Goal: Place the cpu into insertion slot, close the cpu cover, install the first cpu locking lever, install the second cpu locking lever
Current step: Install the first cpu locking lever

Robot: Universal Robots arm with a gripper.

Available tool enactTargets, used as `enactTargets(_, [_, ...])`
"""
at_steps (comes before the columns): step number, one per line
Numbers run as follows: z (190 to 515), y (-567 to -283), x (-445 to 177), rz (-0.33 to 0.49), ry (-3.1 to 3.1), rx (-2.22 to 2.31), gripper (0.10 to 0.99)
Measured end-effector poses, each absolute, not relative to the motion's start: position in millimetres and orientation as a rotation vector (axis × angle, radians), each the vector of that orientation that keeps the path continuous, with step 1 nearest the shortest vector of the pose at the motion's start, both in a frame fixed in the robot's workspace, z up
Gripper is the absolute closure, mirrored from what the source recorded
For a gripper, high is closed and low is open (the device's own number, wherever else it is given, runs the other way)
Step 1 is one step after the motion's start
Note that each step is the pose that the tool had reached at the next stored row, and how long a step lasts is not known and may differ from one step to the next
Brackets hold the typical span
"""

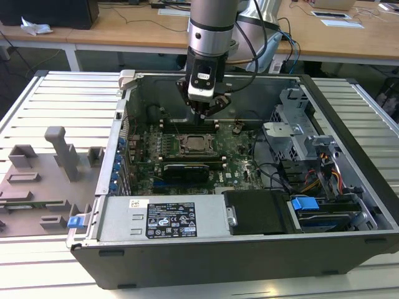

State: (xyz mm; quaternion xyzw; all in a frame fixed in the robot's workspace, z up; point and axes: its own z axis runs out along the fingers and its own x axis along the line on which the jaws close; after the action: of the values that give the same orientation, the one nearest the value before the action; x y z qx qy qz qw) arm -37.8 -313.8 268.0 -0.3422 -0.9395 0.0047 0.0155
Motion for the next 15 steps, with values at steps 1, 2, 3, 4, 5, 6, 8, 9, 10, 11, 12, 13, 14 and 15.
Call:
enactTargets(1, [268.0,-313.8,-37.8,0.015,-2.926,-1.056,0.98])
enactTargets(2, [268.0,-313.8,-37.8,0.015,-2.929,-1.046,0.98])
enactTargets(3, [268.0,-313.8,-37.8,0.015,-2.933,-1.035,0.98])
enactTargets(4, [268.0,-313.8,-37.8,0.015,-2.938,-1.022,0.98])
enactTargets(5, [268.0,-313.8,-37.8,0.015,-2.942,-1.012,0.98])
enactTargets(6, [268.0,-313.8,-37.8,0.016,-2.946,-0.999,0.98])
enactTargets(8, [268.0,-313.8,-37.8,0.016,-2.953,-0.98,0.98])
enactTargets(9, [268.0,-313.8,-37.8,0.016,-2.959,-0.962,0.98])
enactTargets(10, [268.0,-313.8,-37.8,0.017,-2.964,-0.944,0.98])
enactTargets(11, [268.0,-313.8,-37.8,0.017,-2.967,-0.935,0.98])
enactTargets(12, [268.0,-313.8,-37.8,0.017,-2.973,-0.917,0.98])
enactTargets(13, [268.0,-313.8,-37.8,0.017,-2.979,-0.898,0.98])
enactTargets(14, [268.0,-313.8,-37.8,0.018,-2.983,-0.884,0.98])
enactTargets(15, [268.0,-313.8,-37.8,0.018,-2.986,-0.875,0.98])
